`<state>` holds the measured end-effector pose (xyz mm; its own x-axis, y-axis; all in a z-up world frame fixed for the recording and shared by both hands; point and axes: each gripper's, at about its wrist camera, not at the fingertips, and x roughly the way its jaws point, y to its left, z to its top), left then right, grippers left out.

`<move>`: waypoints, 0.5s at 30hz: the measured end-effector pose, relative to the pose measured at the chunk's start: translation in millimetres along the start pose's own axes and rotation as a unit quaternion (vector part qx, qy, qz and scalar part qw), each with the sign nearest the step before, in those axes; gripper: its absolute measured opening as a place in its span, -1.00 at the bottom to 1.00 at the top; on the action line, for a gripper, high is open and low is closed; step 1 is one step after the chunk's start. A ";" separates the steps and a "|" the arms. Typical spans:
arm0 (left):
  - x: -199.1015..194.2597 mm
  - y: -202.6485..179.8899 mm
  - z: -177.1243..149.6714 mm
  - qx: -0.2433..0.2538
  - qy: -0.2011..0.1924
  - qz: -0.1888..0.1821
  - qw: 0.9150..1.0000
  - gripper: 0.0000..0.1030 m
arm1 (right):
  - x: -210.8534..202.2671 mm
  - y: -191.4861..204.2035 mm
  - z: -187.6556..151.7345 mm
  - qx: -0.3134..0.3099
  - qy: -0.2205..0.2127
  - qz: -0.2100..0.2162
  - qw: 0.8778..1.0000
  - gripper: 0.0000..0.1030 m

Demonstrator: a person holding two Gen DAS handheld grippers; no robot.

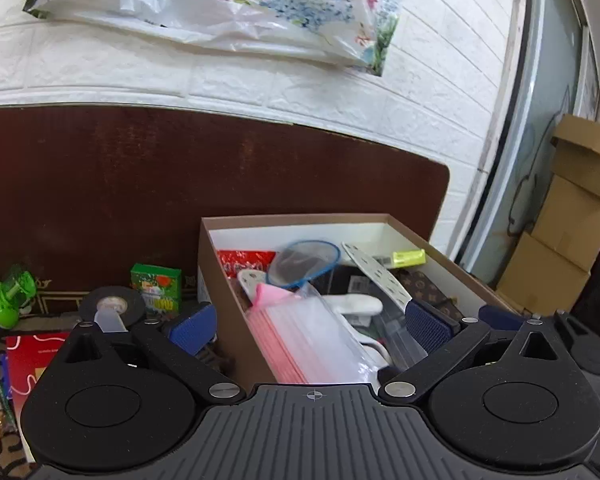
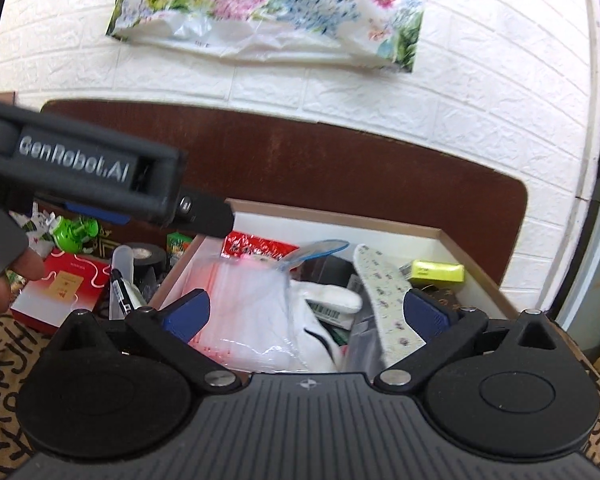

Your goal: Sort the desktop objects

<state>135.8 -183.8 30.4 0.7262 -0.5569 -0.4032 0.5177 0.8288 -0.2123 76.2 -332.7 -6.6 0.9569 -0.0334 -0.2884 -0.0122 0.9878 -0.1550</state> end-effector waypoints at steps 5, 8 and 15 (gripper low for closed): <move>-18.6 -22.8 -6.8 0.031 0.006 0.010 0.999 1.00 | -26.3 -14.8 2.1 0.010 -0.009 -0.019 1.000 0.99; -27.9 -37.3 -11.9 0.046 0.020 0.026 0.998 1.00 | -42.3 -24.2 1.0 0.014 -0.013 -0.030 0.999 0.99; -46.2 -58.7 -30.0 0.034 0.048 0.045 0.997 1.00 | -79.3 -43.2 -9.8 0.018 0.002 -0.066 0.998 0.99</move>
<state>58.3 -205.1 34.7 0.7269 -0.4695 -0.5012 0.4840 0.8680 -0.1111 -2.0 -374.2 13.7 0.9485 -0.1634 -0.2712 0.1236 0.9797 -0.1577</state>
